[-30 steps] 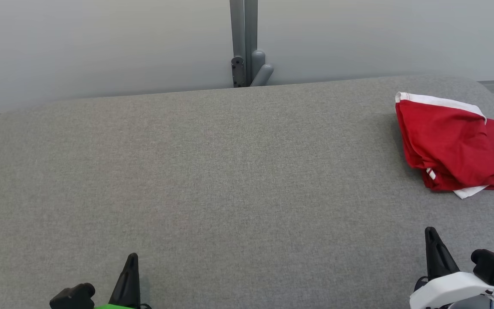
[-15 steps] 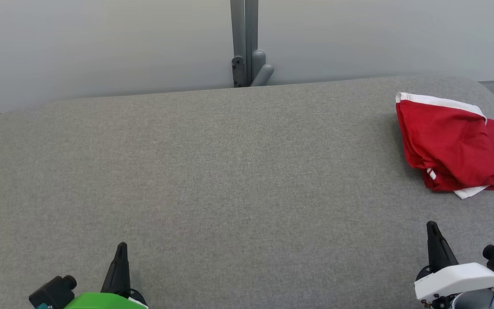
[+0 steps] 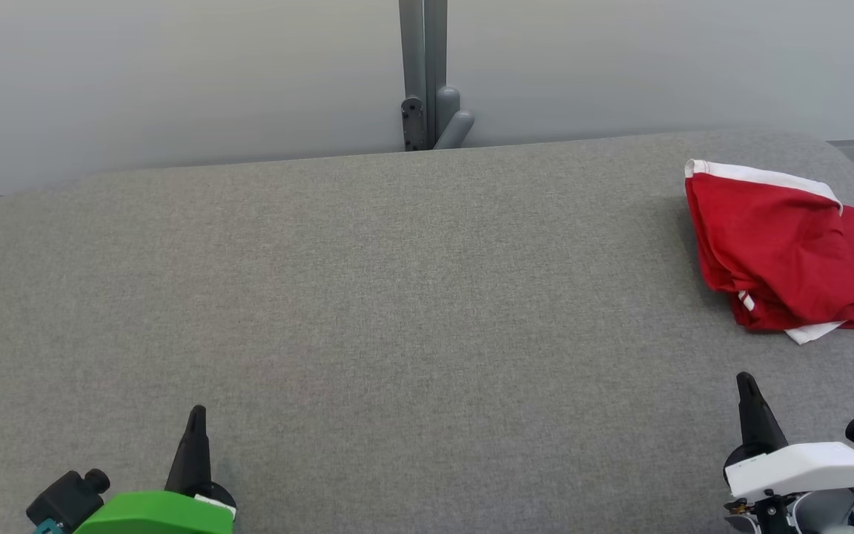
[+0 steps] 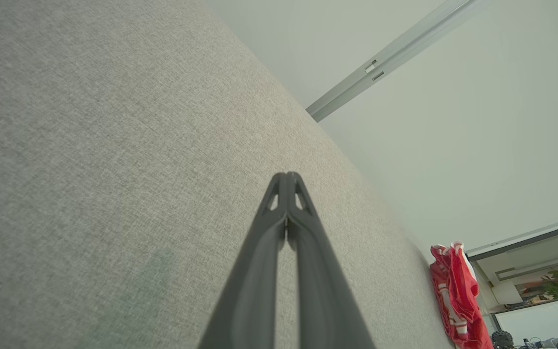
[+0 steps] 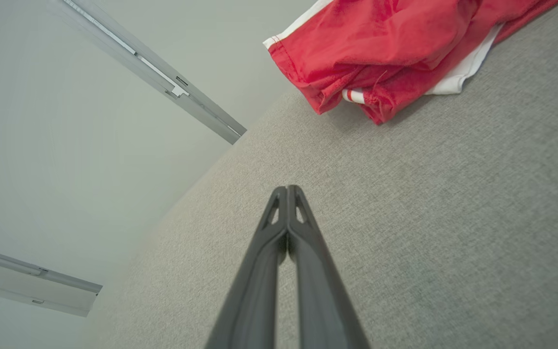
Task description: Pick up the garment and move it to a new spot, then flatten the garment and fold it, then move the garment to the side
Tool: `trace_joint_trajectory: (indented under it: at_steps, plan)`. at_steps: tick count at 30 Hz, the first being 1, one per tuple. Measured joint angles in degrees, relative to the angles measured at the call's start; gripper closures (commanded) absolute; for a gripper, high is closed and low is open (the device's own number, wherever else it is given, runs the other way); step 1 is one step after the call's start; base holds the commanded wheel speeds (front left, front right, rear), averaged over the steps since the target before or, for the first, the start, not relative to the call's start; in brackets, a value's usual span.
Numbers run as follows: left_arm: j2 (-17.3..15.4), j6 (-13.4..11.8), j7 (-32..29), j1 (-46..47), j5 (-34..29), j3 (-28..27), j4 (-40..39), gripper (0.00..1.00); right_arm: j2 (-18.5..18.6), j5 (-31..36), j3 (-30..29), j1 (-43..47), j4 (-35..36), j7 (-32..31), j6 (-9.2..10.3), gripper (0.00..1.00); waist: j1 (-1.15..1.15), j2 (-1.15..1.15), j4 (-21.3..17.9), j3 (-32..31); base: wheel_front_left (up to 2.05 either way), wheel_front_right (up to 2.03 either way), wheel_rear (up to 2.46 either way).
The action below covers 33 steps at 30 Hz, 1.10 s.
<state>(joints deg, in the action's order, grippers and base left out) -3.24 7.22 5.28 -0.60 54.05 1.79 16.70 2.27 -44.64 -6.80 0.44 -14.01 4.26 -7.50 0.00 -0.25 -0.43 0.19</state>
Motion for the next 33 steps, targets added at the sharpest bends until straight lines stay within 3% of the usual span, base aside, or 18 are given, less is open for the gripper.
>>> trace_joint_trajectory:
  at_steps: [33]
  plan:
    - [-0.2,0.1,-5.3,2.7,19.4,-3.3,-1.6,1.0,0.2,-23.7,0.0,-2.6,0.5,-5.4,0.02,1.0,0.0,0.0,0.2,0.0,0.0,0.0,0.0]
